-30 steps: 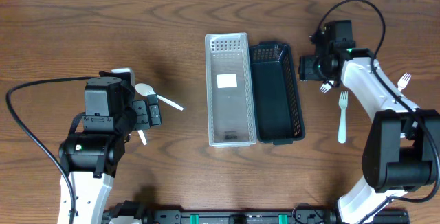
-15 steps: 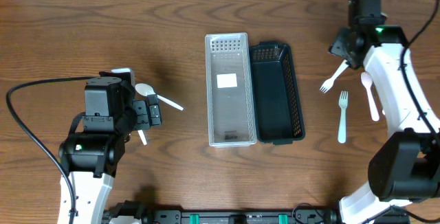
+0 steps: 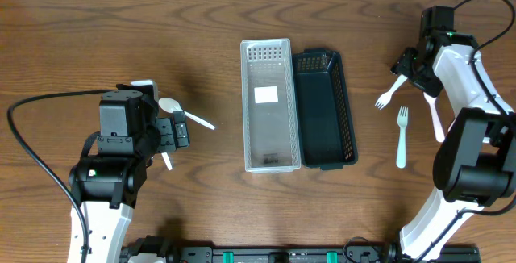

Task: Pack container
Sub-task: 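Lower the right gripper and grasp the upper white fork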

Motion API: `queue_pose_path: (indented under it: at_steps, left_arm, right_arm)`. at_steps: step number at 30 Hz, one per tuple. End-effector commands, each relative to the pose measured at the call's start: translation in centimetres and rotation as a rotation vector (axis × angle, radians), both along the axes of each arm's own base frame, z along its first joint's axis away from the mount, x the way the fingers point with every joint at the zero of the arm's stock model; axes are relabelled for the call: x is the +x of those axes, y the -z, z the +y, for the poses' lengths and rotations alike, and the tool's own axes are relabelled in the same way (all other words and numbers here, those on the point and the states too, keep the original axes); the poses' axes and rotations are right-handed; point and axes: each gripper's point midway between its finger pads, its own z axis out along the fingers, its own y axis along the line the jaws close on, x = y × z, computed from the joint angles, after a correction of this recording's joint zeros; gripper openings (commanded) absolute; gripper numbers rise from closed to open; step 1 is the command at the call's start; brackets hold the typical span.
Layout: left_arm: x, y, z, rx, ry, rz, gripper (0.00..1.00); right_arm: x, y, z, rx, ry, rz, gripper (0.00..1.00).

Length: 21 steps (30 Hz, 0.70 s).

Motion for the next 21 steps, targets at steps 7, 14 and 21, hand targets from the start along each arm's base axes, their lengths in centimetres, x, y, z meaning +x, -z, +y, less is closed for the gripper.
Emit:
queue_pose_path:
  at_steps: [7, 14, 21]
  left_arm:
    - [0.2, -0.6, -0.1, -0.003, 0.01, -0.01, 0.98]
    - [0.2, -0.6, -0.1, -0.003, 0.01, -0.01, 0.98]
    - [0.2, -0.6, -0.1, -0.003, 0.01, -0.01, 0.98]
  right_arm:
    - [-0.2, 3.3, 1.5, 0.059, -0.035, 0.067, 0.79]
    - [-0.6, 5.6, 2.6, 0.088, -0.053, 0.12, 0.8]
    - [-0.6, 6.0, 3.5, 0.108, -0.073, 0.129, 0.92]
